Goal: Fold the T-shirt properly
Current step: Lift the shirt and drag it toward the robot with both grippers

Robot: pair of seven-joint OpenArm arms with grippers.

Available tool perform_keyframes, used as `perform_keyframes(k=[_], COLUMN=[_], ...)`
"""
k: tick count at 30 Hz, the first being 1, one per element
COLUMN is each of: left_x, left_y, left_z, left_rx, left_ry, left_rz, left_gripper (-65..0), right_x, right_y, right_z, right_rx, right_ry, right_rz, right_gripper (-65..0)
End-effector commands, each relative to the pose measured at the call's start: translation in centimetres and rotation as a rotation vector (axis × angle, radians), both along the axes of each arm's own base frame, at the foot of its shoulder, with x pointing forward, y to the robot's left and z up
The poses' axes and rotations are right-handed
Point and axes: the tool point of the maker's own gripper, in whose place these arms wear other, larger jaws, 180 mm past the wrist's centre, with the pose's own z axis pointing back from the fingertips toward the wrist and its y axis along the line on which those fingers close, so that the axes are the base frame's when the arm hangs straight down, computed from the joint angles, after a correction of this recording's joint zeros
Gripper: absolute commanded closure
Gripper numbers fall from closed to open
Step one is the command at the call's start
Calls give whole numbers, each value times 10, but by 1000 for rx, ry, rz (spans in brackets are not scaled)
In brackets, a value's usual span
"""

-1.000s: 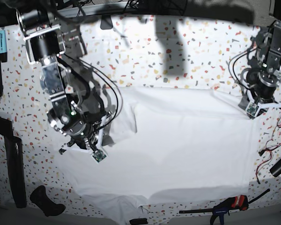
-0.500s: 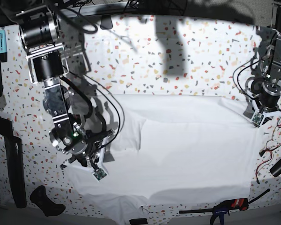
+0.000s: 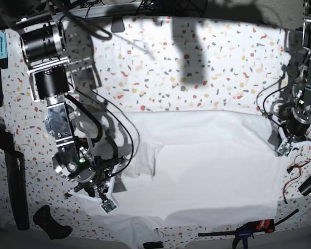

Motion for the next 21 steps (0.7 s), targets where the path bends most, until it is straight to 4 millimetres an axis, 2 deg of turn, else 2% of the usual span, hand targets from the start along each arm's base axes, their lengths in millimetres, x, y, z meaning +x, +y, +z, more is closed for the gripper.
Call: perform_keyframes(k=[1,7,10,15,19,21], left_x=[13,29,32,29,33,34], left_y=[8,25,32,35,32,30], left_z=[21,25,18,0,6,8], left_rx=[8,-14,-33,-55,-66,-70], left_ry=[-48,-14,11,64,31,28], left_rz=[5,74,95,107,89,84], left_gripper=[0,0,0,0,0,0], right_x=[11,12,13,20,24,26], right_y=[1,20,25,7,-7,-18], right_z=[26,27,29,37,46,42], right_rx=[17,53,69,20,46,67], right_ry=[-69,-72,-83,-133,-162,-153], right_rz=[-7,7,-9,-92,-139,-173], right_gripper=[0,0,0,0,0,0])
